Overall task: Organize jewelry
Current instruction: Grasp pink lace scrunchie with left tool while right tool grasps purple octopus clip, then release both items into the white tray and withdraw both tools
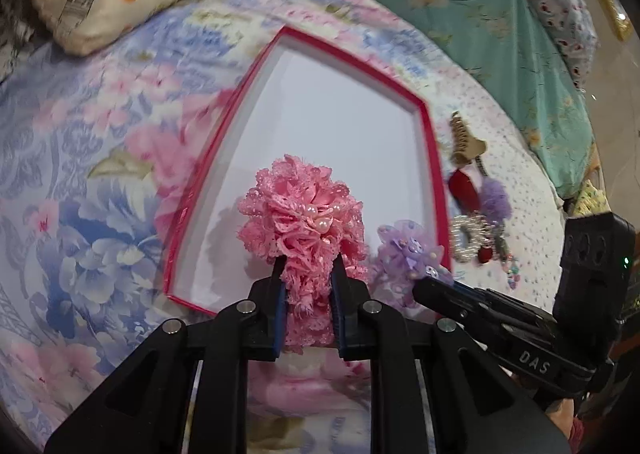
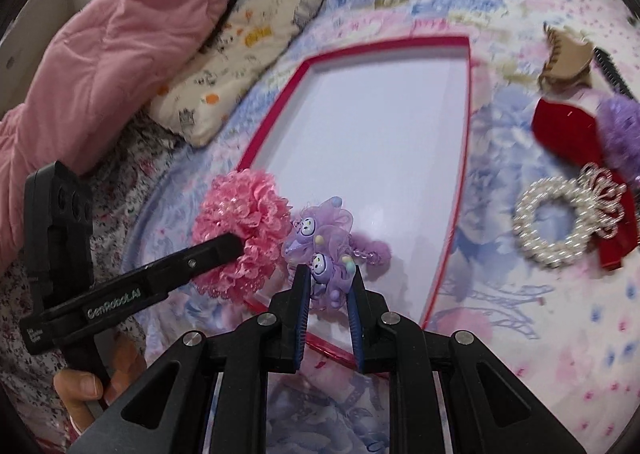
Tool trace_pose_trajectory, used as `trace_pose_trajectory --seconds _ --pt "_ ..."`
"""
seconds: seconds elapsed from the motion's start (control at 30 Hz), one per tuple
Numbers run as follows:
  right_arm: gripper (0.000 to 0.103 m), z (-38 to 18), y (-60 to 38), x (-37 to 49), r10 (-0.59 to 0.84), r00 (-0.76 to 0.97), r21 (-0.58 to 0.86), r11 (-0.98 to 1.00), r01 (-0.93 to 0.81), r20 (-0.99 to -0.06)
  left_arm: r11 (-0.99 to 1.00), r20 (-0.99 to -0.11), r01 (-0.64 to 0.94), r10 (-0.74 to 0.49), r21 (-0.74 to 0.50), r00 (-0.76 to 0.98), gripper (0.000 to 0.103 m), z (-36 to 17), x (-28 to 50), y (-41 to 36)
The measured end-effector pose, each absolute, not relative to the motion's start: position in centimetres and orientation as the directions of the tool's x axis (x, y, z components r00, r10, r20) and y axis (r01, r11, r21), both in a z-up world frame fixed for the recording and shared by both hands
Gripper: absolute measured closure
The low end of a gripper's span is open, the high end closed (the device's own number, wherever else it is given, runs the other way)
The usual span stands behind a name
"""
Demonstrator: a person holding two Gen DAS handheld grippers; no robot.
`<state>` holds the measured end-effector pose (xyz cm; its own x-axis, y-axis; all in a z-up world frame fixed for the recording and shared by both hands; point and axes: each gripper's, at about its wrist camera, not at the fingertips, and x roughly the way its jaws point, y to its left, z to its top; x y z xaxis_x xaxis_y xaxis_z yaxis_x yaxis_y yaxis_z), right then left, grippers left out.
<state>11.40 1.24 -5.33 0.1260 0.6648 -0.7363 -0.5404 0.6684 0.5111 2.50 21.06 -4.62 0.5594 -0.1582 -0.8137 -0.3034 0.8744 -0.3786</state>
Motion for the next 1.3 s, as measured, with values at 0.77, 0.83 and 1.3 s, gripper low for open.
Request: trace_pose_trajectory --seconds 0.77,0.83,1.3 --pt "0.054 -4.4 -0.4 11.6 0.67 0.156 0.522 0.683 -0.511 -0.725 0.871 -0.823 -0.349 -0.103 -0.346 0.559 0.044 -3.8 1.2 20.9" --pt "0.054 -3.8 -1.3 11.4 0.677 0.174 0.524 0.684 -0.507 -0.715 0.869 -0.818 -0.347 -0.105 -0.352 0.565 0.044 -3.4 0.9 20.8" --pt "0.054 -2.5 -9.2 11.0 0.667 0.28 0.535 0.731 -0.424 -0.69 0.896 -0.807 -0.273 -0.141 -0.35 0.574 0.044 -1.4 1.2 16.4"
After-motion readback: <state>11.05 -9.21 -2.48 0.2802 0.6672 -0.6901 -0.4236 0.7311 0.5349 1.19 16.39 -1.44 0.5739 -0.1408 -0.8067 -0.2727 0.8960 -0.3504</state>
